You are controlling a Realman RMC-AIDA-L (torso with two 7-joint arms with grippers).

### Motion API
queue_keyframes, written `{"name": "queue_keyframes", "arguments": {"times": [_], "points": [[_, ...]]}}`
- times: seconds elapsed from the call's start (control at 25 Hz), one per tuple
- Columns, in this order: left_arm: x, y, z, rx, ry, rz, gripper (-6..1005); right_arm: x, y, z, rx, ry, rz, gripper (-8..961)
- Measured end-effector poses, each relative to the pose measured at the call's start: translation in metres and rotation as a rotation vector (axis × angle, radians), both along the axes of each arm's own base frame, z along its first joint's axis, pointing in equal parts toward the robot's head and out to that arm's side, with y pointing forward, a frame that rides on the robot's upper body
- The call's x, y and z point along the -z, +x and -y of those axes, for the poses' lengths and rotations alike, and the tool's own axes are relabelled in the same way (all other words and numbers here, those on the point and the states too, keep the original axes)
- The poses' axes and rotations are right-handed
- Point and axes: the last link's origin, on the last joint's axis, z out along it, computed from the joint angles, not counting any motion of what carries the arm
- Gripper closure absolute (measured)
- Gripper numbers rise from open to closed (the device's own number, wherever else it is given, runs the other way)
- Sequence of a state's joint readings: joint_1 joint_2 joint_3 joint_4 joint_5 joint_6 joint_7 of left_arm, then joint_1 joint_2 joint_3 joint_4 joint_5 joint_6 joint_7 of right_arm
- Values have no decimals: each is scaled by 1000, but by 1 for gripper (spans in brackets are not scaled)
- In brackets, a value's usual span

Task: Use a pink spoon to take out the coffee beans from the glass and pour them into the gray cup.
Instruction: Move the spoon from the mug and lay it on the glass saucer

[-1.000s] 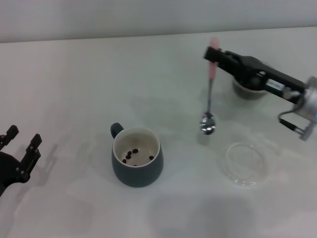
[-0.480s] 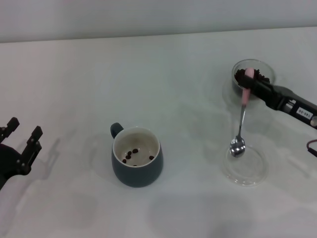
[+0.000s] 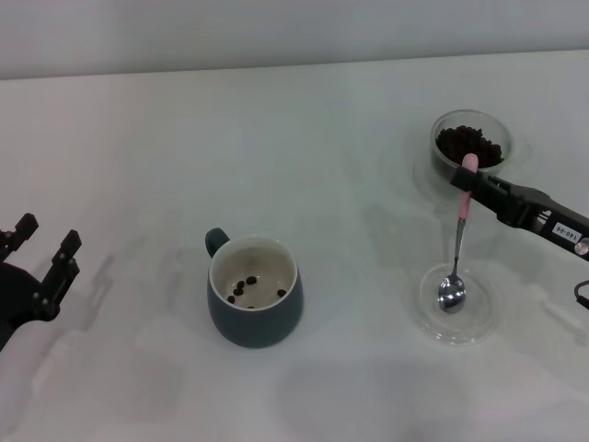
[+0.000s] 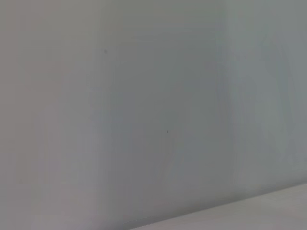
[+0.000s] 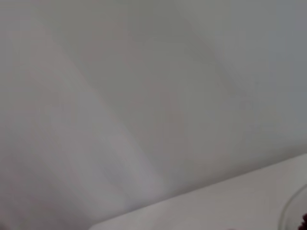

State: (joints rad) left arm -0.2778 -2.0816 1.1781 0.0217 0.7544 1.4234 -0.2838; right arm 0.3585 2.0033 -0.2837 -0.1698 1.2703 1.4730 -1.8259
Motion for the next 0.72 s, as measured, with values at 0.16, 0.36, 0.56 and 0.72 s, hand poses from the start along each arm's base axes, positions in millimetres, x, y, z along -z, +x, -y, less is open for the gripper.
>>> {"name": "queue_keyframes", "arguments": {"times": [0.16,0.36,0.56,0.72], "points": [[-1,1,-2,5,4,-4,465,2,3,1,22,-5,5,806],[-1,1,-3,6,4,-6,465,6,5,3,46,-23,-4,806],[-2,0,-3,10,13,-18,466,12,7,5,79,-40,-19,806],[-3,1,-4,11,18,-21,466,14,10,8,112,-59,-35,806]]}}
